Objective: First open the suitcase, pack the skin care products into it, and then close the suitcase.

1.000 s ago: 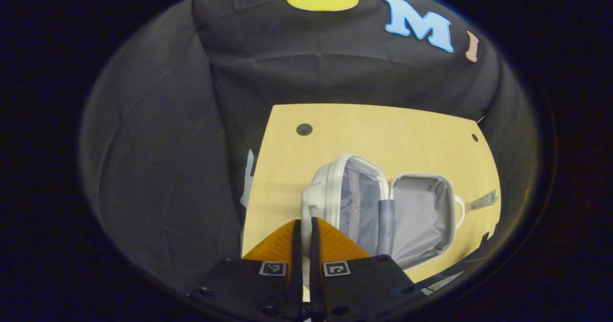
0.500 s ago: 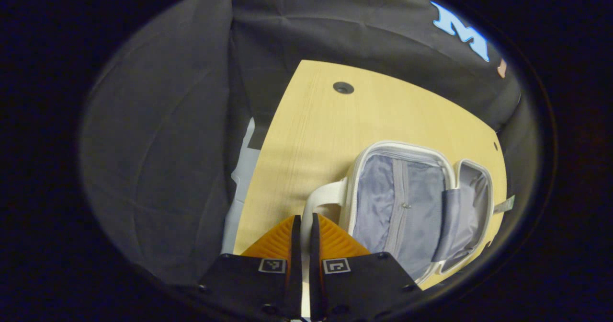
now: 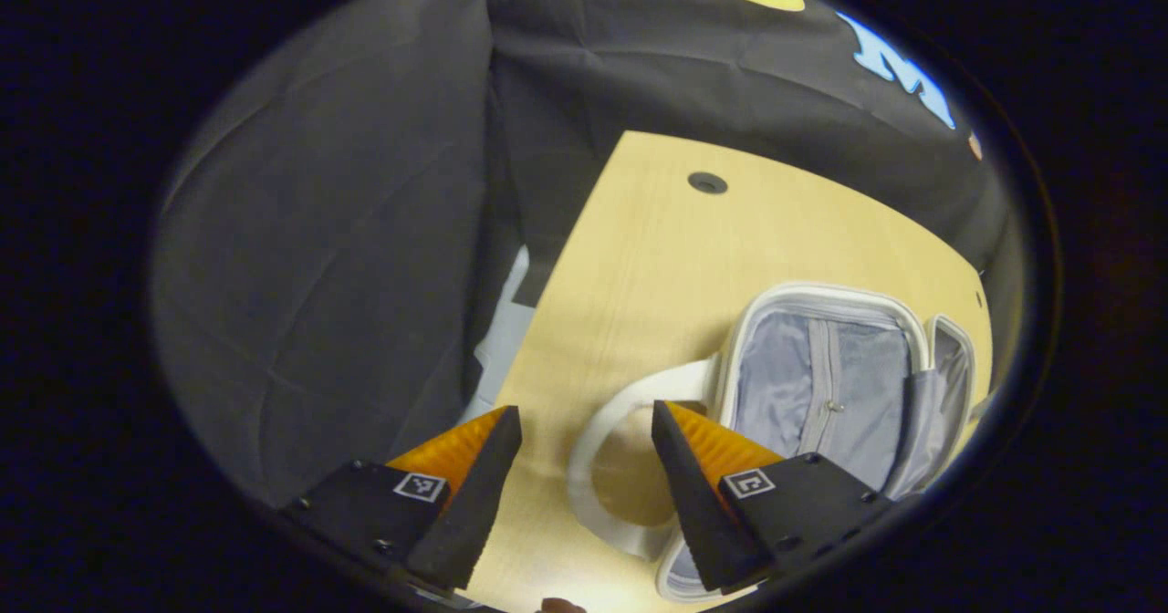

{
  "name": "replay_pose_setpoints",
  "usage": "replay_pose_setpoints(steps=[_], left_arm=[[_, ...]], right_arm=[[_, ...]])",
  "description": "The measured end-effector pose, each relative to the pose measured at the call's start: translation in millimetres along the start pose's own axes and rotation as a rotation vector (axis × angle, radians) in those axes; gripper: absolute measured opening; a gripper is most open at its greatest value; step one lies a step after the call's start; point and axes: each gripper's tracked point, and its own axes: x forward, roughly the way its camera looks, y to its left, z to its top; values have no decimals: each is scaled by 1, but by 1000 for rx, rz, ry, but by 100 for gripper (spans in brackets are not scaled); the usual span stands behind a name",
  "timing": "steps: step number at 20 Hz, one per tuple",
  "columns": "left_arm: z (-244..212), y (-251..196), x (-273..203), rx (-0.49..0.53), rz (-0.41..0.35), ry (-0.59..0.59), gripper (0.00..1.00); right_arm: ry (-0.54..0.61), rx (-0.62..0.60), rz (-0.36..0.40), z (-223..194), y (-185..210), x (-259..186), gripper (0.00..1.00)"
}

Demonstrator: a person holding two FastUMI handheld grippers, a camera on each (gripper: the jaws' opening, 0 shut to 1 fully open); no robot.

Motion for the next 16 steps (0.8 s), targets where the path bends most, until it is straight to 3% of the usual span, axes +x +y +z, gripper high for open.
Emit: replay_pose_setpoints(steps=[2, 6, 9, 13, 16], left_arm=[[21, -1, -23, -24, 31, -112, 94], [70, -33, -95, -32, 20, -375, 94], [97, -106, -156, 1, -85, -552, 93], [86, -226, -207, -5, -232, -650, 93], [74, -316, -230, 14, -277, -707, 93]], right_arm=[[-7, -4, 4, -1, -6, -1, 94], [-8, 15, 33, -6, -13, 1, 94], [-6, 19, 54, -12, -22, 5, 94], [-9, 33, 86, -15, -36, 9, 94], [8, 61, 125, -19, -41, 11, 94]])
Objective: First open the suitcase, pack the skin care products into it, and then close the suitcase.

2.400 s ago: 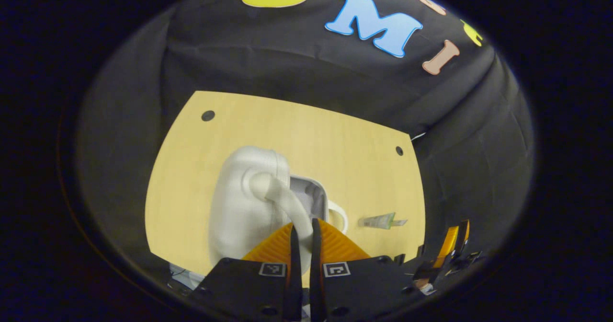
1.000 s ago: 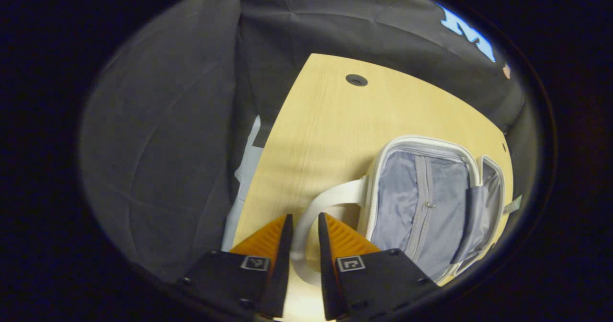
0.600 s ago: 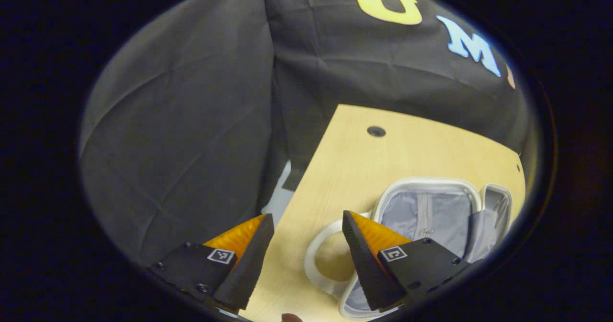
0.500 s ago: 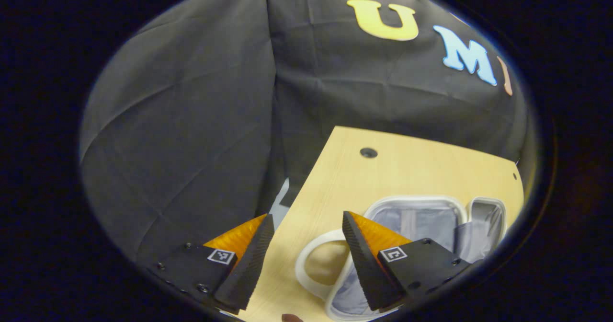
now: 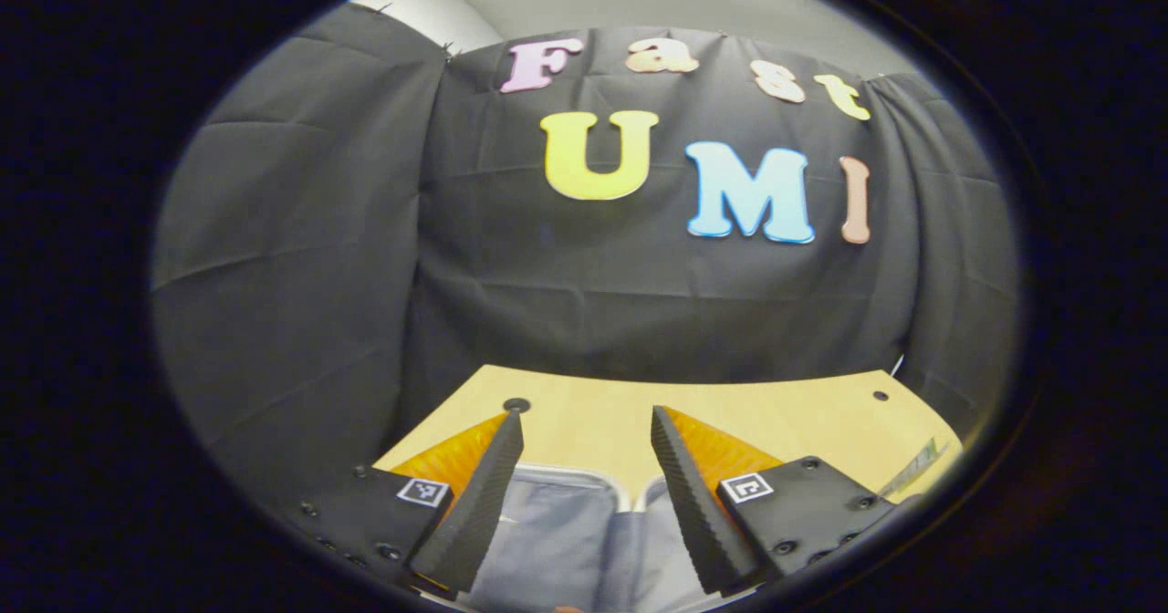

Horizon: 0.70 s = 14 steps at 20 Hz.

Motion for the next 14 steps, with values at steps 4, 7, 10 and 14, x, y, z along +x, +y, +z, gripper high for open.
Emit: replay_pose_setpoints(steps=[4, 7, 10, 14], left_arm=[[-18, -120, -5, 15, -130, -22, 92], [-33, -214, -11, 36, -246, -26, 92], [-54, -285, -23, 51, -351, -43, 92], [-76, -360, -34, 44, -465, -55, 92]], right_arm=[[0, -13, 10, -1, -18, 5, 94], [10, -15, 17, -5, -31, 9, 94], [28, -25, 22, -13, -46, 15, 94], [46, -18, 21, -20, -61, 24, 95]])
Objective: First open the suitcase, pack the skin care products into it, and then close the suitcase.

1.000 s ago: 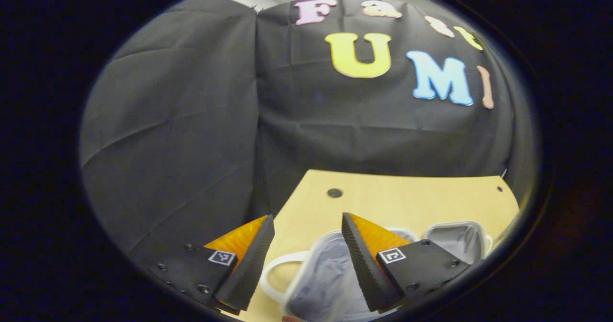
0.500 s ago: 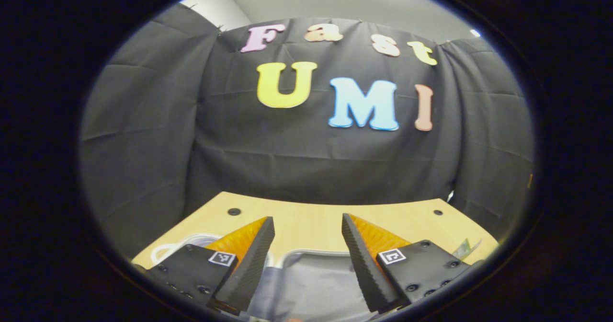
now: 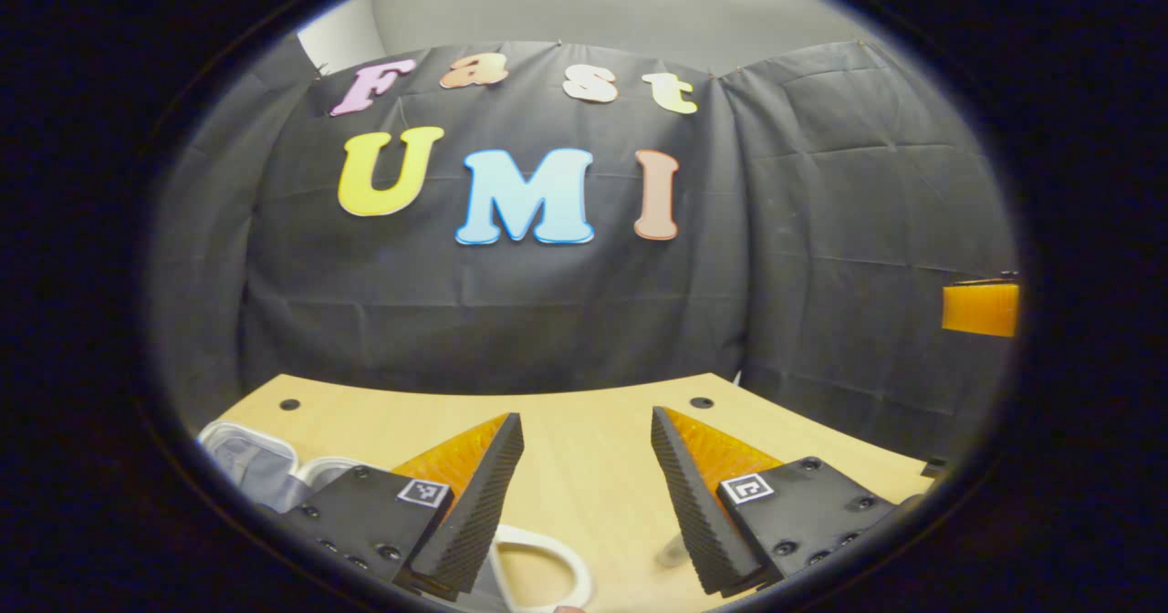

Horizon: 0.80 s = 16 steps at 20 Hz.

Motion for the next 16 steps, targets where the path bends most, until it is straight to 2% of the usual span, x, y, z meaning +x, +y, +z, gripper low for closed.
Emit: replay_pose_setpoints(steps=[4, 10, 13, 16], left_arm=[[-28, -53, 20, 8, -76, 3, 92], [-138, -66, 40, 27, -66, 185, 93], [-178, -62, 47, 56, -29, 300, 92], [-199, -68, 51, 59, -36, 376, 63]], right_arm=[[11, -8, -3, -8, -13, 9, 94], [57, -9, 4, -30, -27, 22, 94], [95, 0, 12, -45, -29, 27, 94], [122, 11, 53, -58, -17, 35, 95]])
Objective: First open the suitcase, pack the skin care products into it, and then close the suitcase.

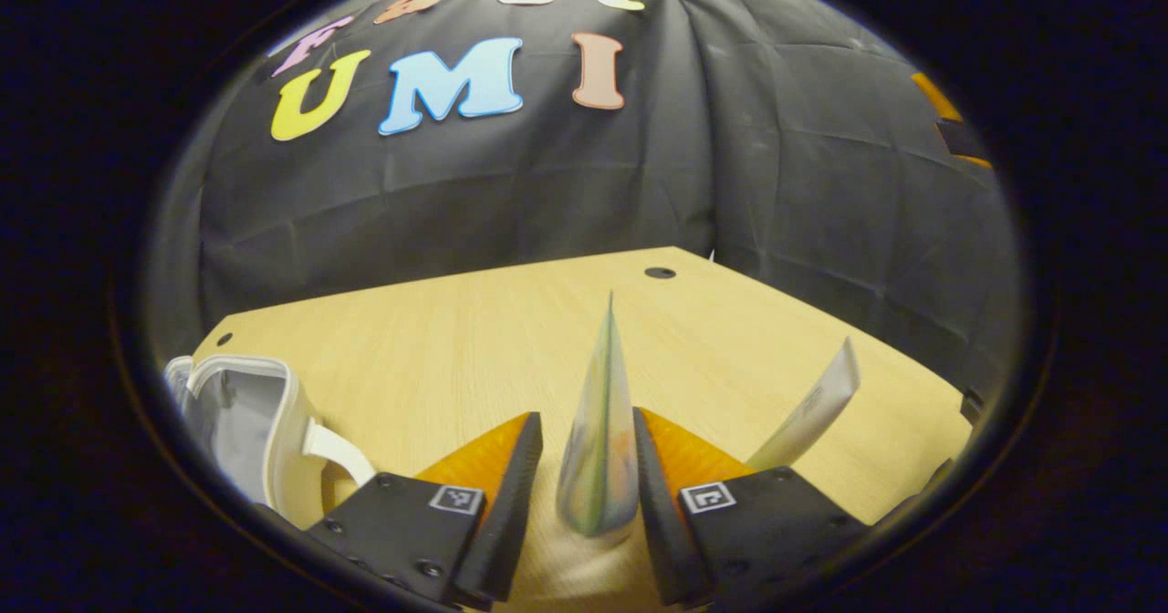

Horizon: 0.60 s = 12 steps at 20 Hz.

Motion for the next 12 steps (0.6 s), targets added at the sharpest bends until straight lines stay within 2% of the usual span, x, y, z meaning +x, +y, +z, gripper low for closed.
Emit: replay_pose_setpoints(steps=[1, 3, 5, 8, 9, 11, 12], left_arm=[[-2, -5, 0, -2, -38, 25, 52], [-5, -7, -3, -70, -94, 77, 45], [-3, -3, -14, -174, -114, 123, 40], [25, 16, -49, -305, -117, 104, 40], [39, 26, -65, -342, -117, 90, 43], [72, 46, -96, -398, -108, 64, 37], [83, 57, -109, -413, -97, 49, 40]], right_arm=[[14, 0, 23, -6, 8, 4, 95], [31, -8, 59, -16, 21, 12, 95], [46, -21, 89, -26, 33, 19, 95], [78, -26, 138, -47, 50, 34, 95], [104, -29, 151, -63, 56, 42, 95], [183, -31, 182, -97, 68, 54, 95], [226, -31, 191, -113, 73, 59, 95]])
